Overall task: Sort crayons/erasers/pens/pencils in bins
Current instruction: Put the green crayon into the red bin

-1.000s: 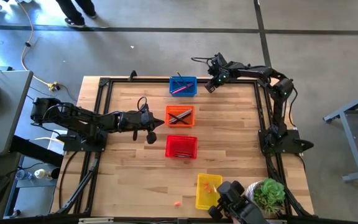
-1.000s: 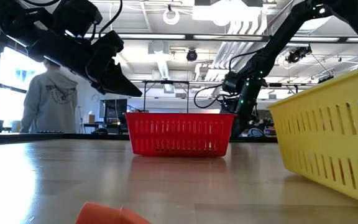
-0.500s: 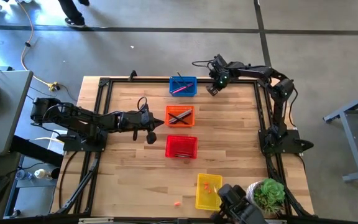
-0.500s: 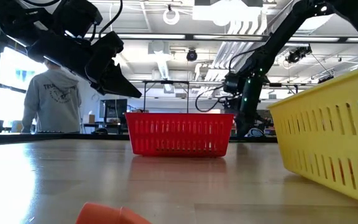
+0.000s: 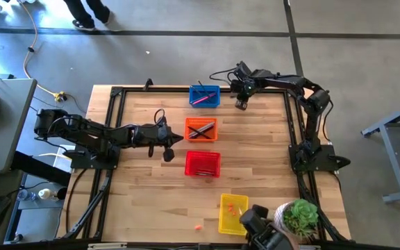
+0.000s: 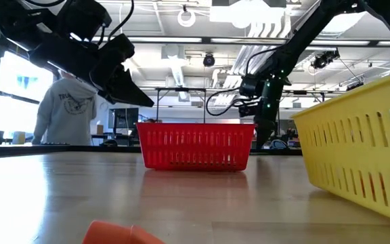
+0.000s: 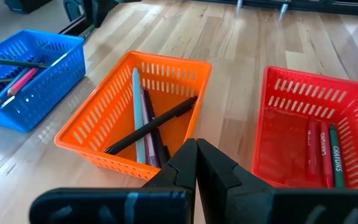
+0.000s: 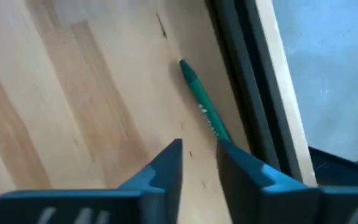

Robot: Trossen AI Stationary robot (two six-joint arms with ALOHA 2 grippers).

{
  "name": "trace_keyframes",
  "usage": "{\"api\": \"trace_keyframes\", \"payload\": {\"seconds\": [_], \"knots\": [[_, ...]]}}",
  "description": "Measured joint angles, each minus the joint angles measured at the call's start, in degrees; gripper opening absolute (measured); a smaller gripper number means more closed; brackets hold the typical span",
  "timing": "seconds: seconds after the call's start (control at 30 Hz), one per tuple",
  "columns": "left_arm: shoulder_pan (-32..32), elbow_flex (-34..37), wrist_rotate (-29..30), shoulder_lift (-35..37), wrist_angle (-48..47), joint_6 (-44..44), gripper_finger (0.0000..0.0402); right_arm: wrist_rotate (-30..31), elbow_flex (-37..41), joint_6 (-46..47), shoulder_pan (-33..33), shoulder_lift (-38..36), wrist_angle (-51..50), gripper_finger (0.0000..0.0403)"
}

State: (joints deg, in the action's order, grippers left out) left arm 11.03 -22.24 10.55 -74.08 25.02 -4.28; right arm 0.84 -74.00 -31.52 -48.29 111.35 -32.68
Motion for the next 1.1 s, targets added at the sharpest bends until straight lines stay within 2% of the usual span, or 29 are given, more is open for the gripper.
{"api": "trace_keyframes", "payload": {"seconds": [0.13,0.27,0.8,0.93,1.03,1.1], "knots": [[-0.45,0.0,0.02,0.02,0.02,0.37,0.0,0.72,-0.17,-0.16,0.09,0.0,-0.1,0.0127],[-0.64,0.0,0.0,0.02,0.02,0.37,0.0,0.8,-0.28,0.63,0.09,0.0,1.47,0.0148],[-0.64,0.0,0.02,0.02,-0.06,1.01,0.0,-0.49,-2.93,-6.08,2.42,0.06,1.72,0.0147],[-1.01,0.0,-0.2,0.02,-0.35,1.03,0.0,-0.81,-5.27,-7.22,2.23,2.65,-1.74,0.0147],[-1.51,0.0,-0.17,0.02,-0.35,1.45,0.0,2.24,-8.36,-8.09,2.91,5.49,-3.57,0.0147],[-1.95,0.0,-0.16,0.02,-0.37,1.47,0.0,2.12,-10.84,-8.43,2.98,6.68,-4.11,0.0147]]}}
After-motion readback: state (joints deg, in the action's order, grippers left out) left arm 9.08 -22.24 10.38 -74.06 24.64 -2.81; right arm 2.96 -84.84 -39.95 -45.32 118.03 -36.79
